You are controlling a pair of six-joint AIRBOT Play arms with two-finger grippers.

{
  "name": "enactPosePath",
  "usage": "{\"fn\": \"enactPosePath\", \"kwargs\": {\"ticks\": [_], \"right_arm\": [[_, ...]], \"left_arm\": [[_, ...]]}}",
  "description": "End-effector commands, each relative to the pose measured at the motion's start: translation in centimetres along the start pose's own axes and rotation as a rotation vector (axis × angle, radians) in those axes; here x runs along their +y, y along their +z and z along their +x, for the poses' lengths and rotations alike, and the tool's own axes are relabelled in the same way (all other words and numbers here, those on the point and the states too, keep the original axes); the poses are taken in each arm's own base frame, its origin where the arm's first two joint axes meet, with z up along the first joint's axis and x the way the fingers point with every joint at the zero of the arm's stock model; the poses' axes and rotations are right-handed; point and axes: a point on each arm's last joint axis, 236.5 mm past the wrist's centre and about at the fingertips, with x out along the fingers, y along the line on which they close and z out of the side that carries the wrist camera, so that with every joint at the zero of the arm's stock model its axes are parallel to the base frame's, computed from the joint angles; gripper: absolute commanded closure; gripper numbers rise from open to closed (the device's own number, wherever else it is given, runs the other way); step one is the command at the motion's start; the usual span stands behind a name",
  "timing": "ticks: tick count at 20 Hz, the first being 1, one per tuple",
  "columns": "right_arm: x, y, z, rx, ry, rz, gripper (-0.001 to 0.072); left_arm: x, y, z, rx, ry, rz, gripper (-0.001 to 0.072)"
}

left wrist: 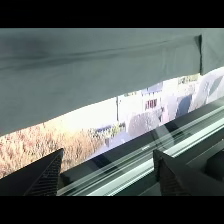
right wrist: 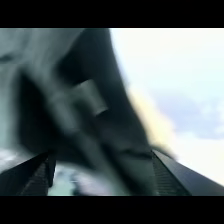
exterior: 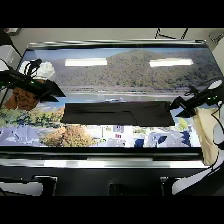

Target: Fold the clothes and pants, and hang the long-sleeved shirts on hangers.

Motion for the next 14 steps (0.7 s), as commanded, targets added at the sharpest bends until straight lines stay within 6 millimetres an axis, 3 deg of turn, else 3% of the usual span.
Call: {"fn": "enactPosePath", "kwargs": {"ticks": [1,4,9,14], "right_arm": [[2.3,-0.8,-3.0,-0.031,0.089,0.0,0.0011],[2.9,0.0,-1.8,-0.05,0.058,-0.029,0.0004],[0.8,0.5,1.4,-0.009,-0.096,-0.01,0.0002],[-0.4,0.7,2.3,0.007,-0.127,0.036,0.0002]], "left_arm": [[0.0,0.2,-0.1,-0.011,0.001,0.013,0.008],[0.0,0.2,0.0,-0.009,0.001,0.02,0.008],[0.0,0.2,-0.1,-0.01,0.001,0.03,0.008],[0.0,0.2,-0.1,-0.01,0.001,0.03,0.008]]}}
